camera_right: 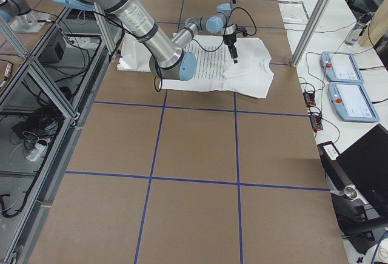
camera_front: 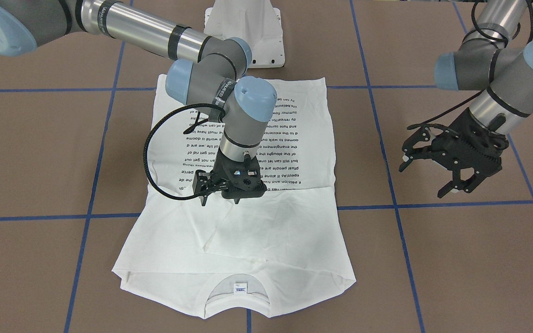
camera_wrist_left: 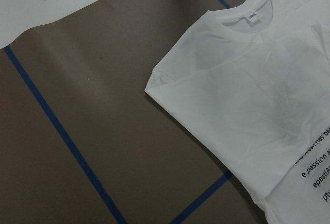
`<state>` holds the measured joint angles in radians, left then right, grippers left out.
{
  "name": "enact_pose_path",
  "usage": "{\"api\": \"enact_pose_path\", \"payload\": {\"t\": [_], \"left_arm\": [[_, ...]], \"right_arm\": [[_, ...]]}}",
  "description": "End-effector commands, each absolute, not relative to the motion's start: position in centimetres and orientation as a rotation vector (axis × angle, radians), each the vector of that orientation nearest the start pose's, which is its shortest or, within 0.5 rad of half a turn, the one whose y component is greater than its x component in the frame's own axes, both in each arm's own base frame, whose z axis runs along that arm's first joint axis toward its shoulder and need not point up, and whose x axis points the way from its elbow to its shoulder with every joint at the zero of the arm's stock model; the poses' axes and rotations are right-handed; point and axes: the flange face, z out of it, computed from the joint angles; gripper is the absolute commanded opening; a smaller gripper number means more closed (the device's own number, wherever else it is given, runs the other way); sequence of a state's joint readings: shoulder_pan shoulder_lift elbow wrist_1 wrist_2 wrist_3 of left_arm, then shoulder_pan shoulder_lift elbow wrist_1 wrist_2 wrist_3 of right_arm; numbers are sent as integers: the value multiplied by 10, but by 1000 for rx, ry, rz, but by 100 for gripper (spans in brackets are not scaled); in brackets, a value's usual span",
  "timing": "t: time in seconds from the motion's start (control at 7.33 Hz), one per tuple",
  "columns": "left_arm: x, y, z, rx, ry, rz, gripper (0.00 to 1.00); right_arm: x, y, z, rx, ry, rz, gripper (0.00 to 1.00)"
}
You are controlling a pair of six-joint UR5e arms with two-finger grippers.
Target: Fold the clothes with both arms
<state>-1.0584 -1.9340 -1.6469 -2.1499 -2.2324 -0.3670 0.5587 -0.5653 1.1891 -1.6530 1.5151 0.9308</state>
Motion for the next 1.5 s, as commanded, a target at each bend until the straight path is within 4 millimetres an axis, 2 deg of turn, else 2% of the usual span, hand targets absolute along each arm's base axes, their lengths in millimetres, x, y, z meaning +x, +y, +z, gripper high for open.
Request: {"api": "enact_pose_path", "payload": {"t": [0.0,0.27,0.55,0.95,1.09,1.23,1.36], "left_arm": [[243,-579,350,636,966,465,100],[242,-575,352,635,967,466,100],[241,-573,351,634,969,461,100],[241,-573,351,633,970,459,100],[241,-573,351,633,969,458,100],[240,-573,351,635,969,456,100],[241,-573,351,633,970,456,100]], "right_arm": [[-625,-548,205,360,-386,-63,83],[-641,-551,218,389,-393,-58,83],[-646,-545,217,389,-400,-64,82],[-654,-535,214,388,-406,-72,73],[-655,-535,211,386,-406,-73,51],[-655,-535,211,387,-406,-74,20],[-655,-535,211,386,-405,-74,0]]}}
